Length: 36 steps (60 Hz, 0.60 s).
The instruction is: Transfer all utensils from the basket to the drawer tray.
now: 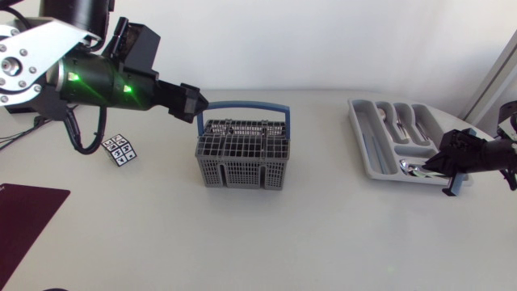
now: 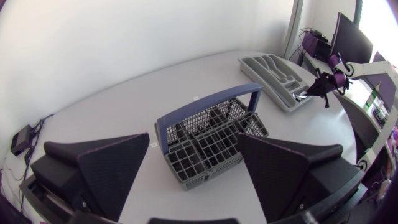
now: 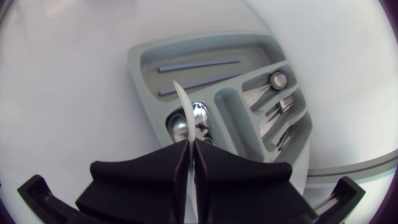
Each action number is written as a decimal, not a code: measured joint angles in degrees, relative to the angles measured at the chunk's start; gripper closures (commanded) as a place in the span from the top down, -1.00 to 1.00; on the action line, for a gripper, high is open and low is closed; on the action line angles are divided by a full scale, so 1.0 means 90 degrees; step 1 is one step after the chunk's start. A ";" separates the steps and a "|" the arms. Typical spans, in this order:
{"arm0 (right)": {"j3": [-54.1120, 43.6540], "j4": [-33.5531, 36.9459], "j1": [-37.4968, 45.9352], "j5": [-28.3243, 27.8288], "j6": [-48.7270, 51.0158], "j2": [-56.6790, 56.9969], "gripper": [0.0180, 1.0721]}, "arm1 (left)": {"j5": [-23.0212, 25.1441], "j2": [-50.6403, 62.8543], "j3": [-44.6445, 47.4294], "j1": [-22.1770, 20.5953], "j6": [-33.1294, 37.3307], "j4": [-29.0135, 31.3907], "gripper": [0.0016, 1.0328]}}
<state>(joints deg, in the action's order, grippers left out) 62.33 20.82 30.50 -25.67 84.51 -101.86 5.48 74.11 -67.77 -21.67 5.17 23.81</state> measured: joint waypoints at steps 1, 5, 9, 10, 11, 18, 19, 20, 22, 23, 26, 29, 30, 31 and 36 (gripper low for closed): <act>0.0063 0.0000 0.0000 0.0032 0.0012 -0.0046 -0.86 | 0.0000 -0.0012 0.0019 0.0015 0.0002 -0.0005 0.92; 0.0306 -0.0002 0.0007 0.0141 0.0114 -0.0248 -0.85 | 0.0000 -0.0068 0.0107 0.0066 0.0000 -0.0022 0.92; 0.0529 -0.0002 0.0012 0.0265 0.0223 -0.0461 -0.85 | 0.0000 -0.0131 0.0211 0.0119 0.0000 -0.0078 0.92; 0.0573 -0.0005 0.0012 0.0304 0.0245 -0.0512 -0.85 | 0.0000 -0.0151 0.0243 0.0126 0.0000 -0.0100 0.92; 0.0612 -0.0007 0.0015 0.0340 0.0272 -0.0559 -0.85 | -0.0002 -0.0172 0.0279 0.0146 0.0000 -0.0124 0.92; 0.0845 -0.0022 0.0080 0.0510 0.0369 -0.0952 -0.85 | -0.0124 -0.0304 0.0520 0.0194 0.0002 -0.0240 0.92; 0.0862 -0.0024 0.0085 0.0522 0.0381 -0.0991 -0.85 | -0.0129 -0.0318 0.0549 0.0202 0.0002 -0.0257 0.92; 0.0872 -0.0024 0.0092 0.0554 0.0389 -0.1039 -0.85 | -0.0151 -0.0328 0.0576 0.0216 0.0005 -0.0265 0.92; 0.0874 -0.0032 0.0114 0.0583 0.0427 -0.1100 -0.85 | -0.0158 -0.0345 0.0602 0.0240 0.0005 -0.0272 0.92; 0.0874 -0.0041 0.0121 0.0585 0.0435 -0.1127 -0.85 | -0.0165 -0.0352 0.0619 0.0248 0.0002 -0.0282 0.92; 0.0874 -0.0114 0.0126 0.0656 0.0474 -0.1217 -0.85 | -0.0168 -0.0376 0.0668 0.0289 0.0005 -0.0308 0.92; 0.0874 -0.0250 0.0131 0.0685 0.0503 -0.1290 -0.79 | -0.0168 -0.0403 0.0714 0.0323 0.0005 -0.0321 0.92; 0.0874 -0.0282 0.0131 0.0697 0.0503 -0.1304 -0.73 | -0.0168 -0.0406 0.0731 0.0325 0.0005 -0.0323 0.92; 0.0874 -0.0318 0.0136 0.0704 0.0512 -0.1311 -0.70 | -0.0168 -0.0420 0.0750 0.0325 0.0005 -0.0333 0.92; 0.0874 -0.0481 0.0136 0.0724 0.0522 -0.1333 -0.56 | -0.0168 -0.0495 0.0865 0.0345 0.0002 -0.0372 0.92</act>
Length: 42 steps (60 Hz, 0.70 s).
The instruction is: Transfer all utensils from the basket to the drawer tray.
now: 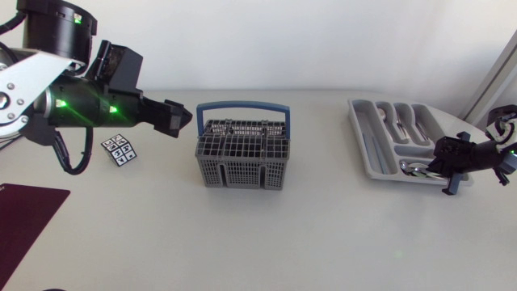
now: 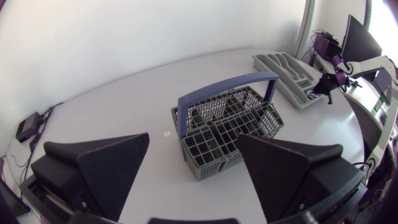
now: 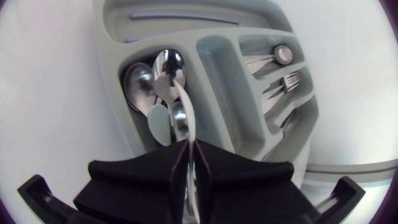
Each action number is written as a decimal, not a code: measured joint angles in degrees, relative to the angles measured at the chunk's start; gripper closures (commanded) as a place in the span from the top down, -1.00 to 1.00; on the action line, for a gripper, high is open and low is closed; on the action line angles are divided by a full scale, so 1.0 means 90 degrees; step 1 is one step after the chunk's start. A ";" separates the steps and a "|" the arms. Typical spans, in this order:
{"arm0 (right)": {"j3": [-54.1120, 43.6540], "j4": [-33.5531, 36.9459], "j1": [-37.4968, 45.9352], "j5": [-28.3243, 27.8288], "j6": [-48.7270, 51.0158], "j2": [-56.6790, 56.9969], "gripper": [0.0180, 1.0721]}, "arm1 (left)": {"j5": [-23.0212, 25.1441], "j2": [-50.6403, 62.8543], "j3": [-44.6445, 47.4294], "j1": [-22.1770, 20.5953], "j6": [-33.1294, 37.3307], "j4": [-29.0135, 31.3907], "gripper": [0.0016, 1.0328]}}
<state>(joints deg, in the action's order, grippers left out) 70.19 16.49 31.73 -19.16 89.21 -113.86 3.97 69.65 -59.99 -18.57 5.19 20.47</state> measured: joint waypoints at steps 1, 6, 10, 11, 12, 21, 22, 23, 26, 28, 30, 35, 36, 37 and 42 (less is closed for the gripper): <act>0.0000 -0.0032 0.0000 0.0005 0.0000 0.0000 -0.52 | 0.0002 -0.0015 0.0024 0.0007 0.0002 -0.0012 0.92; -0.0015 -0.0299 0.0000 0.0024 0.0000 0.0000 -0.32 | 0.0000 -0.0080 0.0134 0.0027 0.0002 -0.0066 0.92; -0.0063 -0.0476 0.0000 0.0024 0.0000 0.0007 -0.16 | 0.0000 -0.0107 0.0175 0.0051 0.0000 -0.0073 0.92; -0.0087 -0.0493 0.0000 0.0027 -0.0002 0.0015 -0.13 | 0.0000 -0.0117 0.0182 0.0058 0.0000 -0.0075 0.92; -0.0126 -0.0532 0.0000 0.0029 -0.0002 0.0034 -0.09 | 0.0000 -0.0119 0.0192 0.0066 0.0002 -0.0085 0.92; -0.0466 -0.0712 0.0015 0.0041 -0.0002 0.0240 0.10 | 0.0000 -0.0265 0.0294 0.0170 0.0000 -0.0121 0.92; -0.0491 -0.0719 0.0022 0.0044 -0.0002 0.0272 0.14 | 0.0000 -0.0287 0.0308 0.0175 0.0000 -0.0119 0.92; -0.0512 -0.0719 0.0029 0.0041 -0.0002 0.0304 0.15 | 0.0000 -0.0304 0.0321 0.0177 0.0000 -0.0119 0.92; -0.0539 -0.0721 0.0044 0.0041 -0.0002 0.0384 0.20 | 0.0000 -0.0338 0.0352 0.0177 0.0000 -0.0119 0.92; -0.0559 -0.0736 0.0066 0.0036 -0.0005 0.0452 0.23 | 0.0000 -0.0364 0.0379 0.0182 0.0002 -0.0124 0.92; -0.0593 -0.0750 0.0073 0.0012 -0.0005 0.0539 0.23 | 0.0000 -0.0391 0.0415 0.0182 0.0000 -0.0124 0.92; -0.0726 -0.0814 0.0109 -0.0058 -0.0061 0.0818 0.34 | 0.0000 -0.0486 0.0529 0.0197 0.0000 -0.0175 0.92; -0.0746 -0.0821 0.0114 -0.0063 -0.0080 0.0874 0.38 | 0.0000 -0.0500 0.0549 0.0202 0.0000 -0.0185 0.92; -0.0794 -0.0831 0.0114 -0.0083 -0.0121 0.0964 0.42 | 0.0002 -0.0539 0.0585 0.0216 0.0000 -0.0211 0.92; -0.0945 -0.0840 0.0114 -0.0238 -0.0350 0.1321 0.45 | 0.0000 -0.0658 0.0690 0.0289 -0.0002 -0.0260 0.92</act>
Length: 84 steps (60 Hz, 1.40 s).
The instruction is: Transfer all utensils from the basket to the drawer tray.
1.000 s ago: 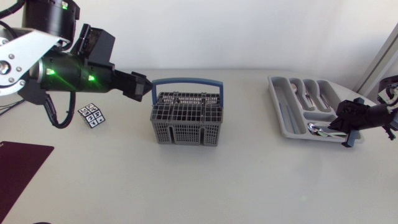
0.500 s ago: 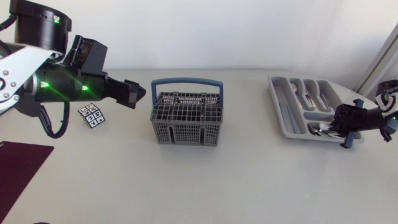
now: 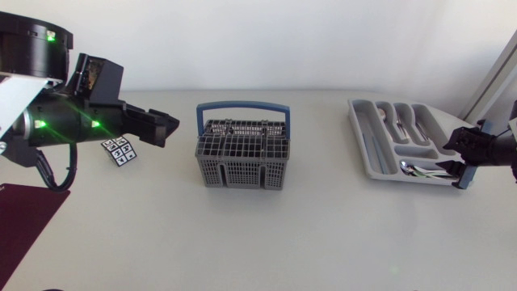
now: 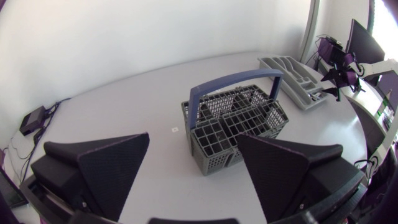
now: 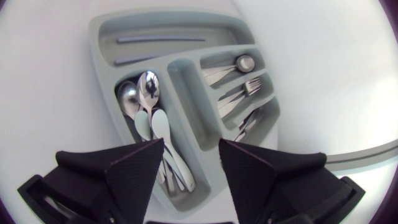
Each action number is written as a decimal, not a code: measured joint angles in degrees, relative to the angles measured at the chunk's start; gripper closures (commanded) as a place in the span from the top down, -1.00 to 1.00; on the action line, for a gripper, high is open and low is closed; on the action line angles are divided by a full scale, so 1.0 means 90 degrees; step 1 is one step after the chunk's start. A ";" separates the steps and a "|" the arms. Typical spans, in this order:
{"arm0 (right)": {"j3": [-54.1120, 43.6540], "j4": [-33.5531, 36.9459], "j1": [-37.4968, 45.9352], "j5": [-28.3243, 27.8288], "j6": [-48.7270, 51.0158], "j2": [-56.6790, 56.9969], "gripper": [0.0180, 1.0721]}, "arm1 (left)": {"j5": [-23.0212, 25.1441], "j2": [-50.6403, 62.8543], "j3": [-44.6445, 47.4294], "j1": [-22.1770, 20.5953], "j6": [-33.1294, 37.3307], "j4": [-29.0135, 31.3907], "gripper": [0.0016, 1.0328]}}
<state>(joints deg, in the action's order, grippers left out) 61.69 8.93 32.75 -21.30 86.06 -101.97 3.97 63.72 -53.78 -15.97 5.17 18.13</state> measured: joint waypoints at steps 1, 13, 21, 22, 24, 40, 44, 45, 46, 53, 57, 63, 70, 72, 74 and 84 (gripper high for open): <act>-0.0024 0.0002 0.0000 -0.0039 -0.0049 0.0075 0.45 | 0.0000 -0.0022 0.0015 0.0017 0.0000 -0.0007 0.92; -0.0590 -0.0022 -0.0015 -0.0483 -0.0950 0.1241 0.71 | 0.0000 -0.0352 0.0243 0.0066 0.0002 -0.0049 0.92; -0.1379 -0.0019 -0.0350 -0.0515 -0.1637 0.2382 0.71 | 0.0000 -0.0495 0.0488 0.0185 0.0097 -0.0097 0.92; -0.1481 -0.0019 -0.0435 -0.0512 -0.1756 0.2552 0.71 | 0.0000 -0.0508 0.0515 0.0202 0.0102 -0.0100 0.92; -0.1656 -0.0019 -0.0595 -0.0512 -0.1955 0.2839 0.71 | -0.0002 -0.0549 0.0566 0.0228 0.0104 -0.0121 0.92; -0.2470 0.0012 -0.2324 0.0070 -0.3776 0.4454 0.70 | 0.0000 -0.1003 0.1088 0.0359 0.0170 -0.0345 0.92; -0.2523 0.0024 -0.2936 0.0340 -0.4184 0.4597 0.70 | 0.0002 -0.1090 0.1226 0.0386 0.0177 -0.0398 0.92; -0.2531 0.0024 -0.3041 0.0418 -0.4303 0.4631 0.70 | 0.0002 -0.1107 0.1253 0.0389 0.0199 -0.0403 0.92; -0.2533 0.0027 -0.3201 0.0474 -0.4439 0.4660 0.70 | 0.0000 -0.1134 0.1299 0.0396 0.0219 -0.0410 0.92; -0.2533 0.0027 -0.4063 0.0879 -0.5209 0.4743 0.70 | 0.0002 -0.1341 0.1549 0.0425 0.0284 -0.0435 0.92; -0.2533 0.0024 -0.4490 0.1042 -0.5605 0.4724 0.69 | 0.0002 -0.1479 0.1688 0.0486 0.0289 -0.0500 0.92; -0.2472 -0.0027 -0.5158 0.1348 -0.6147 0.4483 0.38 | 0.0002 -0.1664 0.1904 0.0532 0.0289 -0.0539 0.92; -0.2271 -0.0192 -0.5744 0.1404 -0.6679 0.4012 -0.14 | 0.0002 -0.1795 0.2062 0.0580 0.0289 -0.0576 0.92; -0.2191 -0.0219 -0.5872 0.1409 -0.6783 0.3878 -0.29 | 0.0005 -0.1838 0.2098 0.0602 0.0289 -0.0576 0.92; -0.2084 -0.0294 -0.6028 0.1409 -0.6909 0.3706 -0.47 | 0.0010 -0.1904 0.2149 0.0636 0.0291 -0.0576 0.92; -0.1545 -0.0573 -0.6501 0.1452 -0.7225 0.2846 -0.65 | 0.0075 -0.2288 0.2358 0.0962 0.0372 -0.0573 0.92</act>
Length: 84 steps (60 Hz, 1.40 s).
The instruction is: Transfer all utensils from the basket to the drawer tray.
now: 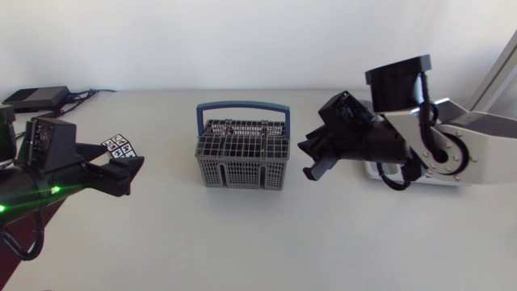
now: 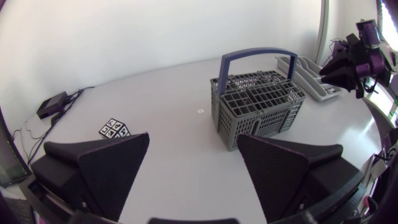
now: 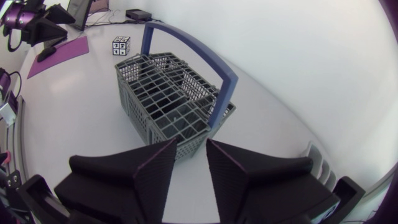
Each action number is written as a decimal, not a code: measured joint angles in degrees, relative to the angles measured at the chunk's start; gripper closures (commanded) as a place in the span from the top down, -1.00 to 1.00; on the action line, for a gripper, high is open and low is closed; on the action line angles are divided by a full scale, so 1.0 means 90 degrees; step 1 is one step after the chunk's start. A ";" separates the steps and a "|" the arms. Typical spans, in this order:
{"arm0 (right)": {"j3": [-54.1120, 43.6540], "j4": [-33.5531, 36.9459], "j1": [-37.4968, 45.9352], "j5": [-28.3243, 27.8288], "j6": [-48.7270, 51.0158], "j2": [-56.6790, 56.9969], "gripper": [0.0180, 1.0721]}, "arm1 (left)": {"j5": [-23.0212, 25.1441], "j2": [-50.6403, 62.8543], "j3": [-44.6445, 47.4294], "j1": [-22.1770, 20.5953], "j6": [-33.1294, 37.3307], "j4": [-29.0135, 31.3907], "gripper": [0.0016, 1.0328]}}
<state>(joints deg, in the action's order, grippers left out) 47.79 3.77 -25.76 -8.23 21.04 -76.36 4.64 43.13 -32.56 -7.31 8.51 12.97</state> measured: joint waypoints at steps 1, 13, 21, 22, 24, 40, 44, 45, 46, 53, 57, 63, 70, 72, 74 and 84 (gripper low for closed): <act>0.0056 -0.0010 -0.0022 0.0000 -0.0010 -0.0073 -0.66 | 0.0000 -0.0036 0.0012 0.0029 0.0029 0.0002 0.92; 0.0753 -0.0262 -0.0158 0.0002 -0.0199 -0.1098 -0.68 | 0.0002 -0.0493 0.0359 0.0240 0.0112 0.0002 0.92; 0.1071 -0.0287 -0.0189 0.0015 -0.0226 -0.1724 -0.68 | 0.0005 -0.0605 0.0447 0.0272 0.0114 0.0022 0.92; 0.1095 -0.0289 -0.0189 0.0017 -0.0223 -0.1802 -0.68 | 0.0005 -0.0622 0.0447 0.0272 0.0114 0.0022 0.92; 0.1122 -0.0289 -0.0194 0.0019 -0.0226 -0.1933 -0.68 | 0.0005 -0.0656 0.0447 0.0279 0.0117 0.0027 0.92; 0.1151 -0.0347 -0.0308 0.0121 -0.0223 -0.2149 -0.67 | 0.0070 -0.0908 0.0495 0.0313 0.0189 0.0121 0.92; 0.1069 -0.0347 -0.0345 0.0204 -0.0223 -0.1921 -0.67 | 0.0073 -0.0988 0.0500 0.0313 0.0206 0.0175 0.92; 0.1044 -0.0345 -0.0350 0.0228 -0.0223 -0.1848 -0.66 | 0.0073 -0.1013 0.0500 0.0313 0.0206 0.0180 0.92; 0.1015 -0.0347 -0.0357 0.0240 -0.0223 -0.1753 -0.66 | 0.0073 -0.1035 0.0500 0.0323 0.0206 0.0192 0.92; 0.0699 -0.0355 -0.0379 0.0350 -0.0226 -0.0857 -0.62 | 0.0073 -0.1200 0.0508 0.0427 0.0206 0.0214 0.92; 0.0495 -0.0364 -0.0376 0.0457 -0.0223 -0.0367 -0.50 | 0.0073 -0.1326 0.0534 0.0505 0.0206 0.0221 0.92; -0.0005 -0.0449 -0.0362 0.0741 -0.0219 0.0420 -0.24 | 0.0075 -0.1535 0.0648 0.0590 0.0206 0.0219 0.92; -0.0551 -0.0435 -0.0204 0.0935 -0.0194 0.1166 0.10 | 0.0066 -0.1863 0.0950 0.0605 0.0202 0.0117 0.92; -0.0692 -0.0435 -0.0104 0.0971 -0.0194 0.1387 0.26 | 0.0058 -0.1972 0.1054 0.0605 0.0194 0.0080 0.92; -0.0845 -0.0420 0.0012 0.0998 -0.0194 0.1647 0.48 | 0.0041 -0.2093 0.1168 0.0619 0.0177 0.0012 0.92; -0.1450 -0.0197 0.0440 0.1107 -0.0121 0.2686 0.92 | -0.0078 -0.2623 0.1647 0.0646 0.0029 -0.0228 0.92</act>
<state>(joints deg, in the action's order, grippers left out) 34.74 2.00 -21.80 1.74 19.94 -52.18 3.95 19.53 -17.74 -1.50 8.78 10.92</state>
